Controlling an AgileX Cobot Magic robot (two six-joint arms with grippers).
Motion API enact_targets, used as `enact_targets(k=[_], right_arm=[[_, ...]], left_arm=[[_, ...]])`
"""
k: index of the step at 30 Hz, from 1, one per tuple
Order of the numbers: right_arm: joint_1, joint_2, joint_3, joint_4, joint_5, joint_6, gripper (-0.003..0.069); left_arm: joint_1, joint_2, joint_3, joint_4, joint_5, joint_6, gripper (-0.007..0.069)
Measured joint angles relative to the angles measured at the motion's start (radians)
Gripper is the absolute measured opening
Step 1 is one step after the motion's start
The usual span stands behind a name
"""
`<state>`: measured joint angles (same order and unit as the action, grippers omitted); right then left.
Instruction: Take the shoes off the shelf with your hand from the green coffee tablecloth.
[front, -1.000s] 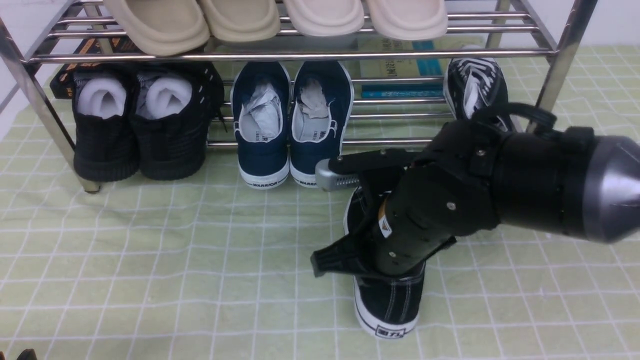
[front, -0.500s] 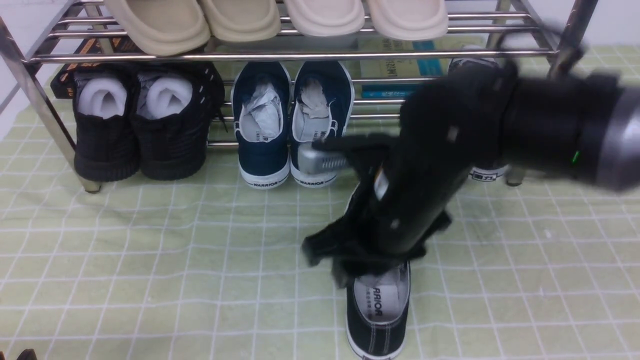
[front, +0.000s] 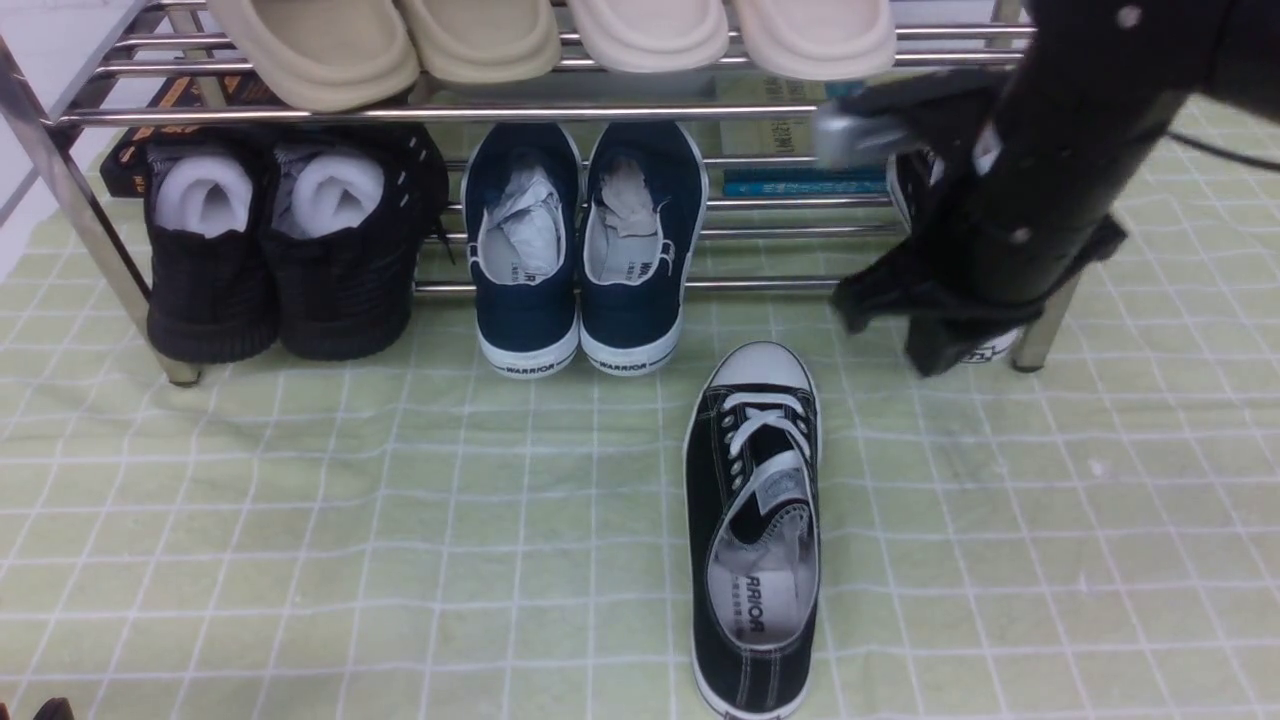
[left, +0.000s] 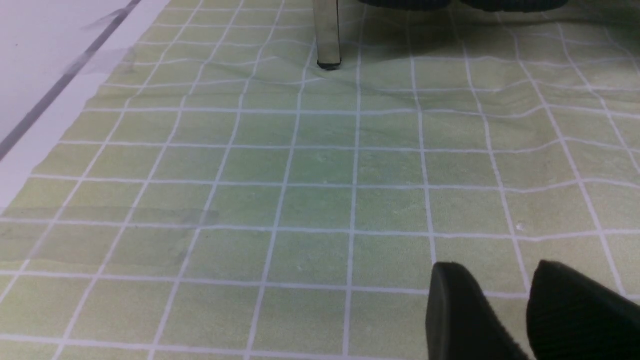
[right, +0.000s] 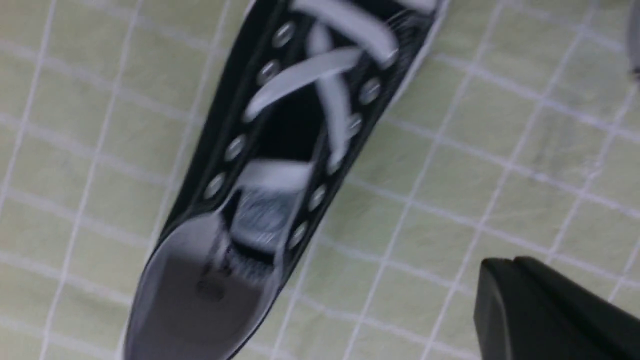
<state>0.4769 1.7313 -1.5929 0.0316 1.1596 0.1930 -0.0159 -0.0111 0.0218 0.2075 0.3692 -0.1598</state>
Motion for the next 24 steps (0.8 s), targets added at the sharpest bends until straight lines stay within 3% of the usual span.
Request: enact_targets(k=[4, 8, 12, 16, 24], right_arm=[[-0.039, 0.002, 0.000, -0.023, -0.076, 0.000, 0.0010], [-0.056, 0.008, 0.000, -0.074, -0.173, 0.000, 0.0084], [-0.056, 0.043, 0.000, -0.145, -0.265, 0.000, 0.0235], [-0.056, 0.075, 0.000, -0.196, -0.286, 0.000, 0.0314], [-0.056, 0.136, 0.000, -0.266, -0.344, 0.000, 0.0342]], left_arm=[[0.000, 0.000, 0.000, 0.000, 0.000, 0.000, 0.0240], [0.000, 0.000, 0.000, 0.000, 0.000, 0.000, 0.0240], [0.000, 0.000, 0.000, 0.000, 0.000, 0.000, 0.0241], [0.000, 0.000, 0.000, 0.000, 0.000, 0.000, 0.0242], [0.000, 0.000, 0.000, 0.000, 0.000, 0.000, 0.0242]])
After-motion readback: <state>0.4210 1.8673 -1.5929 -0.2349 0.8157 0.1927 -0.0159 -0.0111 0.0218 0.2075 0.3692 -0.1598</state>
